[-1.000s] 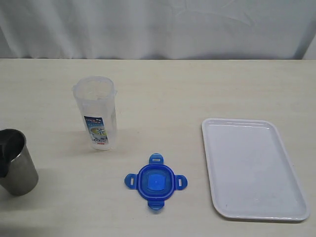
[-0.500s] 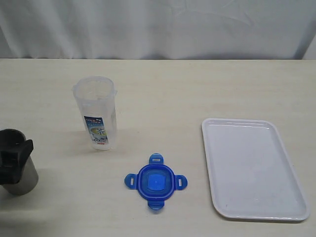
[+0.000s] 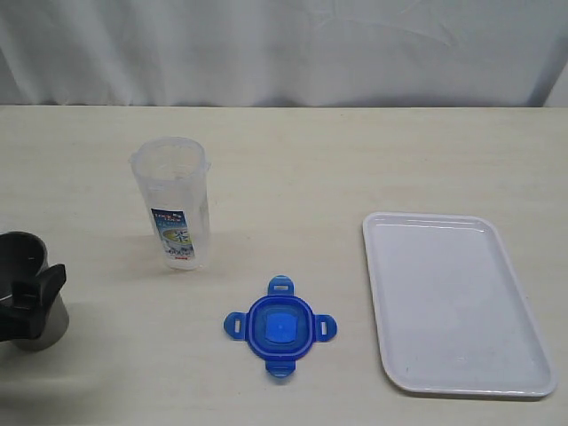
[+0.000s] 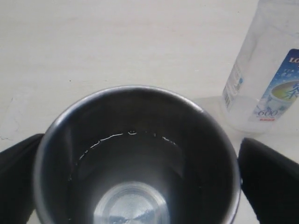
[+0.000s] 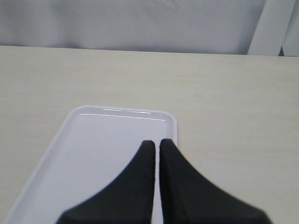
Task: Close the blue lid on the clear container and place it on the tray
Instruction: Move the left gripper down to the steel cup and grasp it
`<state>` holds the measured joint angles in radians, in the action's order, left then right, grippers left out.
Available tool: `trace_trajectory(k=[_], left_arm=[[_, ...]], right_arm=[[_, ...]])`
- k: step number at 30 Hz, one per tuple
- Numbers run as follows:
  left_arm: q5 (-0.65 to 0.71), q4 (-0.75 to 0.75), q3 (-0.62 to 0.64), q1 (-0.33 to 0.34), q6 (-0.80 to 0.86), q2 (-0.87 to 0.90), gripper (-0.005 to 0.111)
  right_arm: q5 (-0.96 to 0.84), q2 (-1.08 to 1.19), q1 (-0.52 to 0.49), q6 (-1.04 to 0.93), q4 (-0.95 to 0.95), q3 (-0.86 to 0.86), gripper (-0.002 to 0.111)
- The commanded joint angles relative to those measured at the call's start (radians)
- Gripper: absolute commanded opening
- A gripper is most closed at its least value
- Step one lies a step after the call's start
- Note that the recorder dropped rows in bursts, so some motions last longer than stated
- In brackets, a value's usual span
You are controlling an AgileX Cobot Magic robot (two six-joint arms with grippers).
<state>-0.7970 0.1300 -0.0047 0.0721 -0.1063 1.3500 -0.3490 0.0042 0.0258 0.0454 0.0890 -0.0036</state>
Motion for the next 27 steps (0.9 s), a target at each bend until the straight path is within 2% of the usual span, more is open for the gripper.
trace_trajectory(k=[1,19,27], left_arm=[[-0.038,0.007,0.005,0.002,0.001,0.033,0.105],[-0.191,0.004,0.005,0.002,0.025,0.221,0.105],[-0.209,0.004,0.005,0.002,0.040,0.295,0.105]], right_arm=[[0.003,-0.004,0.001,0.000,0.005,0.004,0.004],[0.003,-0.004,0.001,0.000,0.005,0.004,0.004],[0.003,-0.004,0.001,0.000,0.005,0.004,0.004]])
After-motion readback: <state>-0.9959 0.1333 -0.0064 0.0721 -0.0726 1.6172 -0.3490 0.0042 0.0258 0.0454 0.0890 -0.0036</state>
